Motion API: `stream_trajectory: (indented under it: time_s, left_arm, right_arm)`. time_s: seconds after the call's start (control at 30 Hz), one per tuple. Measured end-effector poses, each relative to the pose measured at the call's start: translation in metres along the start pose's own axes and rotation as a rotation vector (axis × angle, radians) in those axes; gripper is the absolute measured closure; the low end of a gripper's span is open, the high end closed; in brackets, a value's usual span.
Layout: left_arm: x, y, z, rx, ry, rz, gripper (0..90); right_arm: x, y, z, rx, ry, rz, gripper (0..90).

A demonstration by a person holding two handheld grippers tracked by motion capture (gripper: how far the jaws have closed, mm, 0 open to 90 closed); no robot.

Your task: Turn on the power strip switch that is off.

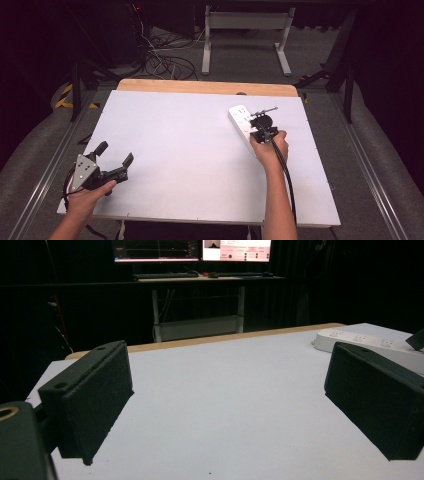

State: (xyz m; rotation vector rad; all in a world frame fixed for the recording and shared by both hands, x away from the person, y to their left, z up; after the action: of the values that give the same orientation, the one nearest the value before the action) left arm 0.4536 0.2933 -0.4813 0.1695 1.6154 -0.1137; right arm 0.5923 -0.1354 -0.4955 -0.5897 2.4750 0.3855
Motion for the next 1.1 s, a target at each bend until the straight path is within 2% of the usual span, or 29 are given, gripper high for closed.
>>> stream_trajectory:
  time_s: [0.3, 0.4, 0.43, 0.53, 0.7, 0.77, 1.1]
  left_arm:
    - [0.0, -0.002, -0.001, 0.008, 0.0, -0.008, 5.7]
    - [0.0, -0.002, -0.001, 0.008, 0.001, -0.007, 5.7]
    - [0.0, -0.002, -0.001, 0.007, 0.001, -0.006, 5.8]
    - [0.0, -0.002, -0.001, 0.009, -0.002, -0.002, 5.8]
    - [0.0, -0.002, -0.001, 0.011, 0.003, -0.007, 6.0]
    - [0.0, -0.003, -0.001, 0.008, 0.003, -0.009, 6.0]
    - [0.0, -0.002, -0.002, 0.012, 0.001, -0.006, 6.0]
  right_arm:
    - [-0.001, 0.003, 0.003, 0.037, 0.021, -0.013, 90.0]
    - [-0.001, 0.004, 0.003, 0.048, 0.02, 0.0, 90.0]
    - [-0.001, 0.004, 0.003, 0.05, 0.025, 0.026, 90.0]
    - [-0.001, 0.006, 0.003, 0.048, 0.042, 0.046, 90.0]
    - [-0.001, 0.006, 0.003, 0.072, 0.042, 0.047, 90.0]
    - [-0.002, 0.008, 0.004, 0.091, 0.066, 0.062, 90.0]
    - [-0.004, 0.01, 0.005, 0.119, 0.089, 0.07, 90.0]
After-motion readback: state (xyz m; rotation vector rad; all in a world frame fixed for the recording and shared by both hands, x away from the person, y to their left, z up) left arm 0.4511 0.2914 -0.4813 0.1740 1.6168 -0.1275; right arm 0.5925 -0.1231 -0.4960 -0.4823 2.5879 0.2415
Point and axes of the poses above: each handheld gripper's, and its own axes: z roughly forward along the jaws, x roughly out of its underside, y roughly to its left, the point moved 7 cm from there along z, roughly forward along the jaws, and after that the axes turned 12 degrees about -x, right-handed, at the moved point
